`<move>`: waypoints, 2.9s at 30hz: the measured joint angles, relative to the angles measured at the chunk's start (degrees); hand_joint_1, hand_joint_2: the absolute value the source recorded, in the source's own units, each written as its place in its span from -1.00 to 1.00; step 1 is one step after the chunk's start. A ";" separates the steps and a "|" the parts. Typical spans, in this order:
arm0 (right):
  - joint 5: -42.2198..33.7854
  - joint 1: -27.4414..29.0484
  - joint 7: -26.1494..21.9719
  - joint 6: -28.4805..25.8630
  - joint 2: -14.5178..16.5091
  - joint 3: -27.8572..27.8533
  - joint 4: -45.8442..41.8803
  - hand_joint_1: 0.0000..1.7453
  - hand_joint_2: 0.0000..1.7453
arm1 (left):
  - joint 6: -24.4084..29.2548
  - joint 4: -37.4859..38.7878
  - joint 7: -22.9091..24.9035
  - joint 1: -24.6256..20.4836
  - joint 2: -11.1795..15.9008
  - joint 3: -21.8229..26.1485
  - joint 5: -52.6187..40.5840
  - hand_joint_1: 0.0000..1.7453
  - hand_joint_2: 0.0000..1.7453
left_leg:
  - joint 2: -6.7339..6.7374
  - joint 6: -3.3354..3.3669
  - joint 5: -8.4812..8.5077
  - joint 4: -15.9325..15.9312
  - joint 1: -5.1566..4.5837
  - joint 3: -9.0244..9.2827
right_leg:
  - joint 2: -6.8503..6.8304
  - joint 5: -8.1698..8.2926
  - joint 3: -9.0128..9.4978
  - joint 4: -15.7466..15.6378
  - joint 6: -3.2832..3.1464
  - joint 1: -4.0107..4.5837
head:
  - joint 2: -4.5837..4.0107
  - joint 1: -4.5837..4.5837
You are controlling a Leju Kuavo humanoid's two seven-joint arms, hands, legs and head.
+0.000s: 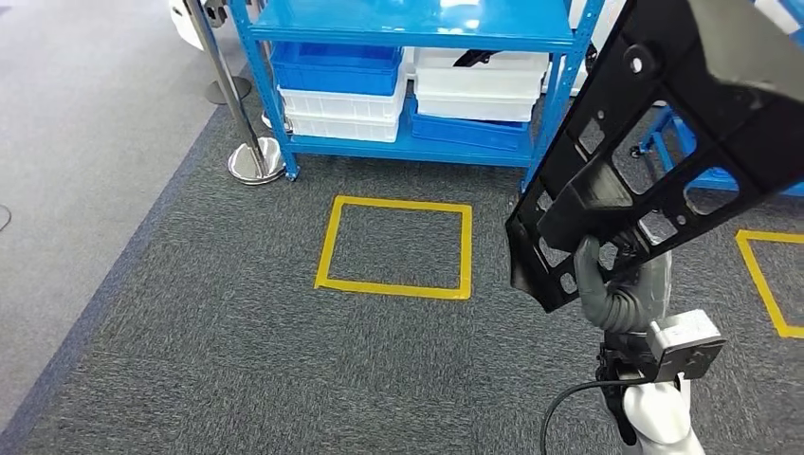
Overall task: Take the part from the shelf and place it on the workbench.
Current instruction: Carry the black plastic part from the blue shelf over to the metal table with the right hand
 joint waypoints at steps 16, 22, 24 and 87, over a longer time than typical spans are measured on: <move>-2.10 2.71 0.07 -0.25 -1.29 -6.75 -2.96 1.00 1.00 | -0.38 0.11 0.28 0.26 0.28 -0.08 0.28 -1.00 1.00 | -0.11 3.05 0.74 -9.34 0.31 9.87 | 1.22 -2.87 -9.15 11.03 3.01 -0.25 | -0.01 0.38; -2.31 3.85 0.04 -0.31 -1.79 -8.51 -3.65 1.00 1.00 | -0.57 0.11 0.29 0.33 0.21 -0.14 0.27 -1.00 1.00 | 4.16 1.85 0.00 -8.12 0.69 9.49 | -2.86 1.26 -6.63 6.79 4.62 -1.59 | 0.00 0.52; -2.28 4.02 0.07 -0.26 -1.92 -8.93 -3.91 1.00 1.00 | -0.59 0.12 0.28 0.28 0.29 -0.16 0.27 -1.00 1.00 | 5.18 0.86 -0.60 -7.40 0.46 9.48 | -4.35 2.38 -4.52 2.56 4.09 -1.42 | 0.00 0.42; 7.51 9.27 0.62 -3.53 -2.96 -12.33 -4.19 1.00 1.00 | -0.02 0.56 1.23 0.37 0.34 -1.57 2.31 -1.00 1.00 | 4.80 2.65 -1.55 -7.90 -0.39 10.97 | -4.13 3.20 -6.15 3.40 5.71 -2.34 | 0.00 -0.13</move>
